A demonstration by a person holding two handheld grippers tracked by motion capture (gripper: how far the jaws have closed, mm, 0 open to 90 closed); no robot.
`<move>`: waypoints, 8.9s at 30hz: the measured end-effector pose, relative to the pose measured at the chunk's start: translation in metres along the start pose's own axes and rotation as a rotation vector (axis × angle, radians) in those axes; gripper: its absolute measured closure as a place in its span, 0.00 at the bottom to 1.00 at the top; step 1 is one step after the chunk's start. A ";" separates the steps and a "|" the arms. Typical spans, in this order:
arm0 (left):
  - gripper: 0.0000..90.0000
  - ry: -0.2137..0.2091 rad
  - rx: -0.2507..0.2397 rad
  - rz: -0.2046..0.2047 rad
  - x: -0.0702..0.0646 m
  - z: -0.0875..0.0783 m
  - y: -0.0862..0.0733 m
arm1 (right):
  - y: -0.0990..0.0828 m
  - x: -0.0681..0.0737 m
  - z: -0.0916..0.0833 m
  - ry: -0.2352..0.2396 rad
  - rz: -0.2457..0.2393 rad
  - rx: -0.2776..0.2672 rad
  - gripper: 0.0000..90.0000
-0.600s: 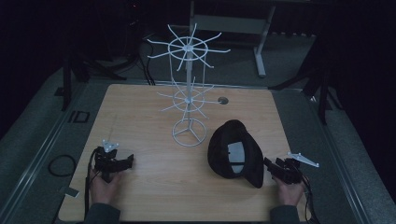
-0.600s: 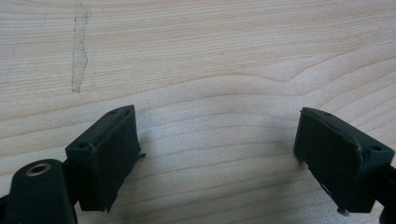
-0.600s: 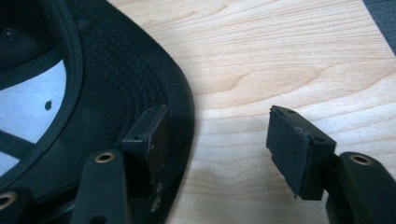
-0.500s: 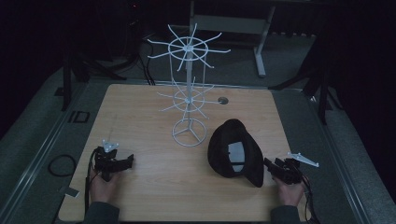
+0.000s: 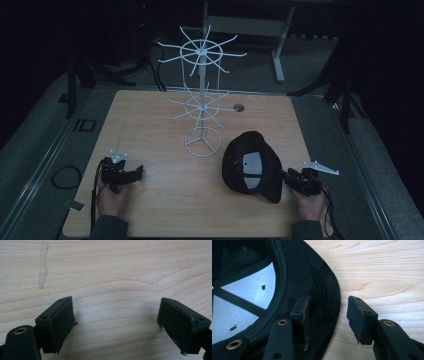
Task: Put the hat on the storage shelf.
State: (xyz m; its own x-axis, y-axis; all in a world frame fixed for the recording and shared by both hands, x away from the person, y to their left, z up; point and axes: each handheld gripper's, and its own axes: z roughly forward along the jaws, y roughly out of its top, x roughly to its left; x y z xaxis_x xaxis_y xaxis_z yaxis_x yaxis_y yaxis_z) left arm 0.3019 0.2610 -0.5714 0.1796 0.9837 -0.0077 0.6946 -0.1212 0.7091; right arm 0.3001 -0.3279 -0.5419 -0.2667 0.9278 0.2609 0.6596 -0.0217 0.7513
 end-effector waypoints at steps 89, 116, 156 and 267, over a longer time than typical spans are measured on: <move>0.16 0.007 0.000 -0.007 -0.002 0.000 0.000 | 0.022 0.160 -0.046 0.527 -0.570 0.037 0.96; 0.16 0.008 0.001 -0.008 -0.002 0.000 0.001 | 0.060 0.182 -0.057 0.615 -0.606 -0.071 0.97; 0.16 0.007 0.002 -0.008 -0.002 0.000 0.001 | 0.094 0.242 -0.049 0.804 -0.660 -0.144 0.97; 0.16 0.008 0.002 -0.008 -0.002 0.000 0.001 | 0.206 0.305 -0.062 0.982 -0.735 -0.304 0.97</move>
State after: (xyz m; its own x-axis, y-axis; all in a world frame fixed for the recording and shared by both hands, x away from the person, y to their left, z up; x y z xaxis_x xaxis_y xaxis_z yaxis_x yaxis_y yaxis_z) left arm 0.3021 0.2590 -0.5710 0.1686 0.9857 -0.0078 0.6976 -0.1137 0.7074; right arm 0.3112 -0.0725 -0.2702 -0.9950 0.0933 -0.0356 -0.0187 0.1755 0.9843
